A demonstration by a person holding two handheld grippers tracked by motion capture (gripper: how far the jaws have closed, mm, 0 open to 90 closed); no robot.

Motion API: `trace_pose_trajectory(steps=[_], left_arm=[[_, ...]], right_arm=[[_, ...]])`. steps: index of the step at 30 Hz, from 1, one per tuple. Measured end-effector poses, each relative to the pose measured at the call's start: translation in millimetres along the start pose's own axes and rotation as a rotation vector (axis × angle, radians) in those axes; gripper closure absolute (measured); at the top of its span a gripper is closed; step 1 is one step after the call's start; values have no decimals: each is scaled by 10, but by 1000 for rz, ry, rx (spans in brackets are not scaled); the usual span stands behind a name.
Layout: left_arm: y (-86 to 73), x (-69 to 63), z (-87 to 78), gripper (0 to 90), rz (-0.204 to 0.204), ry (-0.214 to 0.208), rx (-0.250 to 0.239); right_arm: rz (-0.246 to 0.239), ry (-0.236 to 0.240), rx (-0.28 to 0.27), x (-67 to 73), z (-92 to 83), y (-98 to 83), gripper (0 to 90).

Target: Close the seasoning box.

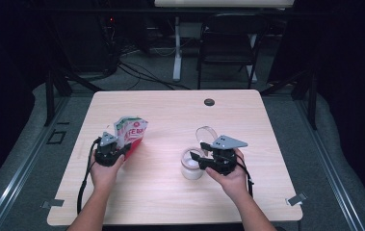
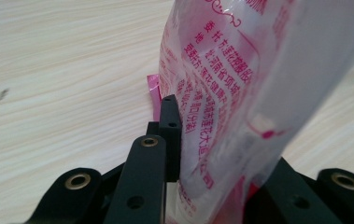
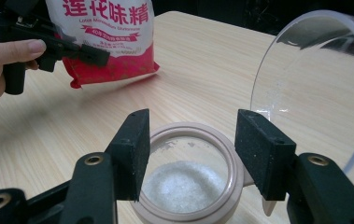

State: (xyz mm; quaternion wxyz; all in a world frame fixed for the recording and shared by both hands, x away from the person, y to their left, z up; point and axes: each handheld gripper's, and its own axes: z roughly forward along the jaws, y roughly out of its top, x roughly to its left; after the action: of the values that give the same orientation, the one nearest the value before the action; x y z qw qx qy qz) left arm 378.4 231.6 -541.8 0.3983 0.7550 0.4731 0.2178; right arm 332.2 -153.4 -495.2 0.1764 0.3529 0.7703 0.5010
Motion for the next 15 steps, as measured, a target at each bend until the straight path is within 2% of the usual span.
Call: trace_pose_trajectory(steps=[2,8,15], left_arm=[[-16,60,-32,793,-28,20,-7],[-61,212,-143,792,-59,102,-11],[-107,315,-235,806,-64,184,-15]], right_arm=[[1,2,-1,0,7,3,451],[6,12,-2,-3,43,14,452],[-3,21,0,23,86,34,457]])
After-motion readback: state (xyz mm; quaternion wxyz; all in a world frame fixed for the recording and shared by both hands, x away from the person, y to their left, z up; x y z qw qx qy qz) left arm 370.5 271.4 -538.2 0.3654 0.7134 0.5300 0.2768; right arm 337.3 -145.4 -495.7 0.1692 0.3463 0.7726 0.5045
